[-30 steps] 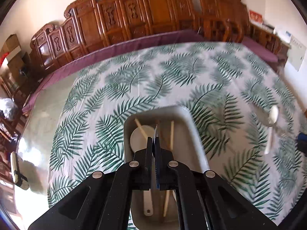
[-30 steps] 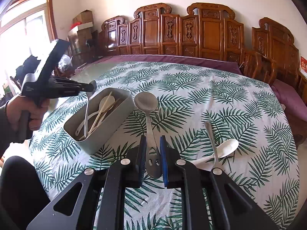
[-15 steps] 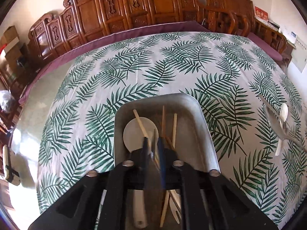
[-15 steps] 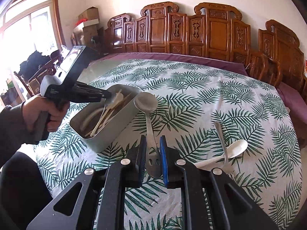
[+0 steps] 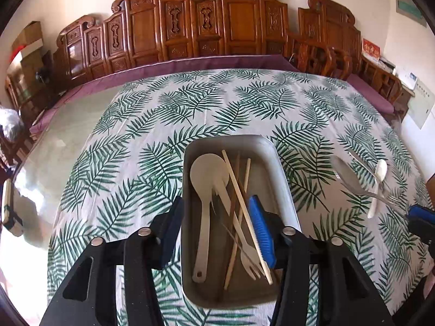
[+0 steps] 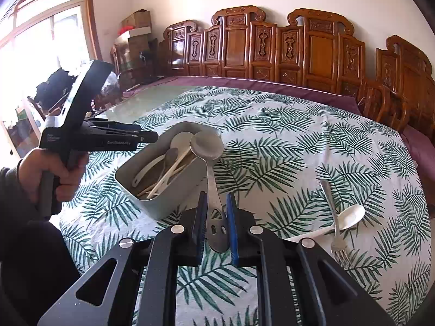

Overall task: Organize utensils
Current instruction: 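Move the metal spoon over the grey tray and open the right gripper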

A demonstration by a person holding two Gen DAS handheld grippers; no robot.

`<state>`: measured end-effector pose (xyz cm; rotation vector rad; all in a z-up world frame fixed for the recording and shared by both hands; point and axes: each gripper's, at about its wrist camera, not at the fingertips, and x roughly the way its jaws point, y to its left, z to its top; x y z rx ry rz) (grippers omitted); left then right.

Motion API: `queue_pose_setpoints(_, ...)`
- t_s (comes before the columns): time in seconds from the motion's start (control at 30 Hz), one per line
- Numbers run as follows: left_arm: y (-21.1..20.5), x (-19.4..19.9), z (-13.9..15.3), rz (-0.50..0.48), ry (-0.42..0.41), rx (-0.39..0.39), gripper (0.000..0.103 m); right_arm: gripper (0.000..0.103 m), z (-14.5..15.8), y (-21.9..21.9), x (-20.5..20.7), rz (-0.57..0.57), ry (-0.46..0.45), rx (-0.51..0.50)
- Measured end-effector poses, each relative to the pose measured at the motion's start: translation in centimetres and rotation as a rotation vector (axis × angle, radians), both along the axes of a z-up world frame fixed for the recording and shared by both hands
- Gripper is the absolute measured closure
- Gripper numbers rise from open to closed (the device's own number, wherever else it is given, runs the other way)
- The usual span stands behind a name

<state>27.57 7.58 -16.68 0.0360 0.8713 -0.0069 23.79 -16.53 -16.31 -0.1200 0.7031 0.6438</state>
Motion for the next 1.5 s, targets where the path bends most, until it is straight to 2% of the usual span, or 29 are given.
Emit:
queue_pose_setpoints(0.07, 0.1, -0.6, 0.2, 0.006, -0.012, -0.002, 0.046, 0.087, 0.1, 0.3, -0.2, 0.007, -0.001, 0.001)
queue_pose_setpoints(0.17, 0.5, -1.5, 0.5, 0.017, -0.026, -0.004, 0.044, 0.087, 0.2, 0.8, -0.6, 0.016, -0.003, 0.0)
queue_pose_setpoints(0.27, 0.9, -2.6, 0.6, 0.04, -0.06, 0.017, 0.025, 0.087, 0.2, 1.1, -0.7, 0.021, -0.004, 0.001)
queue_pose_setpoints(0.37, 1.7, -3.4, 0.5, 0.055, -0.07, 0.007, 0.023, 0.087, 0.3, 1.5, -0.9, 0.028, -0.004, -0.001)
queue_pose_setpoints(0.57, 3.1, -3.9, 0.7, 0.069, -0.099, -0.003, 0.009, 0.087, 0.5, 2.3, -0.8, 0.039, -0.015, -0.019)
queue_pose_setpoints(0.9, 4.9, -3.9, 0.4, 0.1, -0.105, -0.031, 0.008, 0.087, 0.2, 6.7, 1.5, 0.075, -0.041, -0.093)
queue_pose_setpoints(1.3, 6.0, -3.2, 0.3, 0.114, -0.101, -0.056, 0.008, 0.087, -1.9, 12.3, 6.5, 0.037, 0.008, -0.142)
queue_pose_setpoints(1.33, 6.0, -3.2, 0.4, 0.114, -0.101, -0.056, 0.008, 0.102, -2.0, 12.7, 6.8, 0.038, 0.011, -0.145)
queue_pose_setpoints(1.5, 6.3, -3.2, 0.3, 0.119, -0.097, -0.057, 0.008, 0.103, -3.0, 14.5, 7.8, 0.044, 0.059, -0.135)
